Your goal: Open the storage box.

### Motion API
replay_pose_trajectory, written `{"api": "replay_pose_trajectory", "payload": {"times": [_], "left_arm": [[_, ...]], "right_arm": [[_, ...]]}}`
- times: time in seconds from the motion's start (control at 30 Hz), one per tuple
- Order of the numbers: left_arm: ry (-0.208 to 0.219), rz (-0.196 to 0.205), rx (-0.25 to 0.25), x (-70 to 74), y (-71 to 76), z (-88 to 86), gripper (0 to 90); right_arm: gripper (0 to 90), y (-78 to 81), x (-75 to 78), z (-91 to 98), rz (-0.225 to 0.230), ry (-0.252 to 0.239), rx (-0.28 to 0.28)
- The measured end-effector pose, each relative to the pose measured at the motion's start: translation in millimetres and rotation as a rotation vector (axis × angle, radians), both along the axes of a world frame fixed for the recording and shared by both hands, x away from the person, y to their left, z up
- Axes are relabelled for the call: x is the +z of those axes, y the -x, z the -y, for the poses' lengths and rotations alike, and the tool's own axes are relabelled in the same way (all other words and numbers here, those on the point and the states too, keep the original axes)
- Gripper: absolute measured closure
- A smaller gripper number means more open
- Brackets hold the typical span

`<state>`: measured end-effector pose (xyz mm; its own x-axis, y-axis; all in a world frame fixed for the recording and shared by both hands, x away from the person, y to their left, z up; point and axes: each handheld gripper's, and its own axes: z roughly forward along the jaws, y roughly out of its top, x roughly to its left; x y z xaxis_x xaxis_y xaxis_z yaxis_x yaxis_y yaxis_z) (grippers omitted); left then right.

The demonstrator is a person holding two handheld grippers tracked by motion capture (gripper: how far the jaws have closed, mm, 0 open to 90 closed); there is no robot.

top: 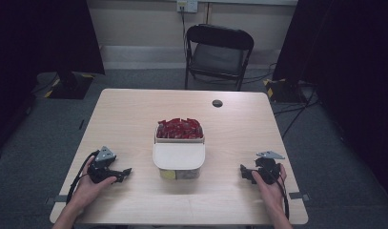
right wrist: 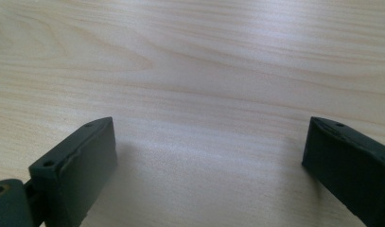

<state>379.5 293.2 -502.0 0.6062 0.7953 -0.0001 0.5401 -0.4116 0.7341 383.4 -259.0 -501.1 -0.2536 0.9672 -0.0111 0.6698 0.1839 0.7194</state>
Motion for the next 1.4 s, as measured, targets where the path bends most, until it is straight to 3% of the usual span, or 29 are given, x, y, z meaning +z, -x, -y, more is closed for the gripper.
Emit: {"api": "replay_pose_trajectory", "payload": {"times": [0.4,0.6,0.9,1.2,1.4], "left_arm": [[0.000,0.000,0.000,0.0,-0.1,0.0,12.6],[0.000,0.000,0.001,0.0,0.0,0.0,12.6],[0.000,-0.001,0.001,0.0,0.1,0.1,12.7],[0.000,0.000,0.001,0.0,0.1,0.0,12.6],[-0.001,0.000,0.001,0.0,0.1,0.0,12.7]], "right_arm": [[3.3,0.2,0.1,-0.2,-0.001,0.001,-0.009],[14.5,-0.1,2.8,-1.4,0.008,0.000,-0.008],[14.8,1.5,5.5,-5.0,0.008,0.015,0.005],[15.0,3.8,11.2,-4.6,0.009,-0.052,0.015],[15.1,7.0,17.2,-4.7,0.026,-0.070,0.020]]}}
